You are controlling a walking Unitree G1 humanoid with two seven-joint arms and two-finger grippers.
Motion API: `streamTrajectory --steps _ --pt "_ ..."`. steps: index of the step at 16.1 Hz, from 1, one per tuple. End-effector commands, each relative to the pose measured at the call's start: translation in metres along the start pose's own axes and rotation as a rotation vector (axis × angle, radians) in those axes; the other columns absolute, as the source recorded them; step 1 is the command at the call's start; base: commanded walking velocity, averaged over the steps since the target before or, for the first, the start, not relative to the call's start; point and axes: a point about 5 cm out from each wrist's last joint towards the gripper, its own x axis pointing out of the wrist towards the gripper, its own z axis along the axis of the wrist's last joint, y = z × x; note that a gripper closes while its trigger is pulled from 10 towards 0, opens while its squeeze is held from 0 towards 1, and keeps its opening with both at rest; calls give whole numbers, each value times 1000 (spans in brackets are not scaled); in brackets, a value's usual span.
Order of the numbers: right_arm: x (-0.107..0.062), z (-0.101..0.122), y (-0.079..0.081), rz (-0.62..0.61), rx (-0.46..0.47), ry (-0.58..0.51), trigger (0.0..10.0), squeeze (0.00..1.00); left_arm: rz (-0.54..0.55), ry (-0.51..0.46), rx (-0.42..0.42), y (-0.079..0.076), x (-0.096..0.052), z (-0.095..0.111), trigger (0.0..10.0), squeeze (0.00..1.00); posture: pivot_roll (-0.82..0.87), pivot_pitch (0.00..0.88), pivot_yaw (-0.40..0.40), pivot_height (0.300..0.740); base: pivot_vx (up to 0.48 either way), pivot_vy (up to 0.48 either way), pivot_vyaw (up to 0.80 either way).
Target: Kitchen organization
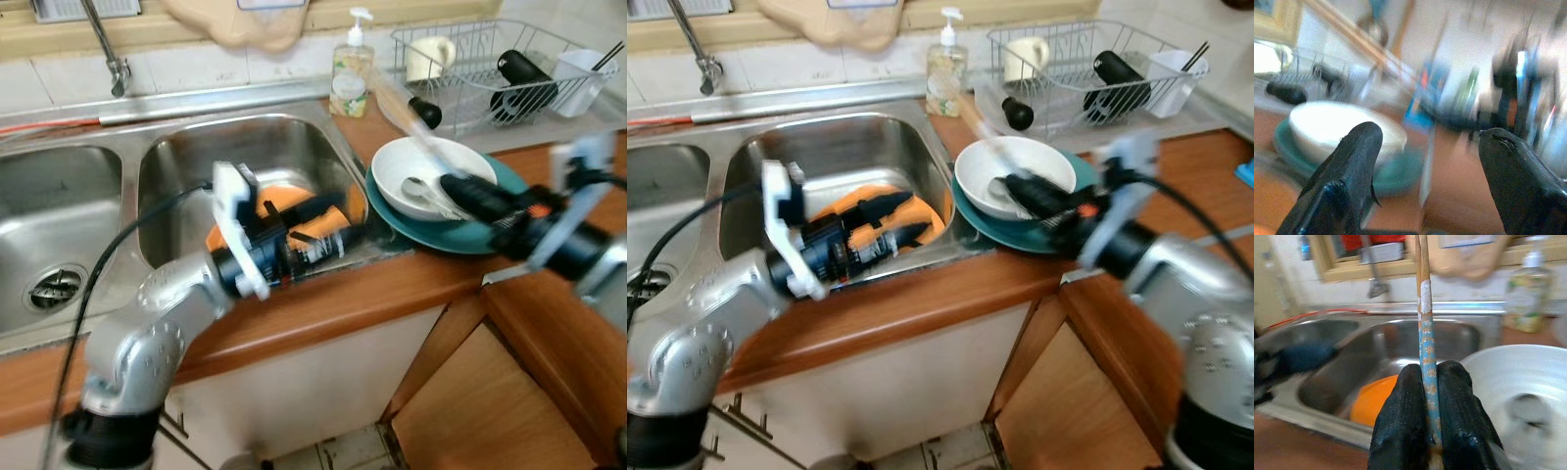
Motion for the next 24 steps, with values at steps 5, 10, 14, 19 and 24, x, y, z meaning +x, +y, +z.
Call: streamTrajectory --steps 5,10,14,19,24 --pt "11 -16 26 176 17 14 0 0 -19 -147 -320 10 14 -3 4392 0 -76 0 13 740 0 0 0" --pt "22 -22 36 227 30 5 0 0 35 -187 -434 21 18 -6 0 0 -74 0 20 740 0 0 0" --pt "28 -24 35 207 38 -4 0 0 69 -147 -417 25 15 -11 941 0 -59 0 13 740 0 0 0" --pt "34 -29 38 233 42 13 0 0 59 -165 -425 21 13 -10 0 0 -43 0 -6 740 0 0 0" --pt "37 -30 37 236 41 14 0 0 64 -174 -418 21 9 -8 0 0 -30 0 -12 740 0 0 0"
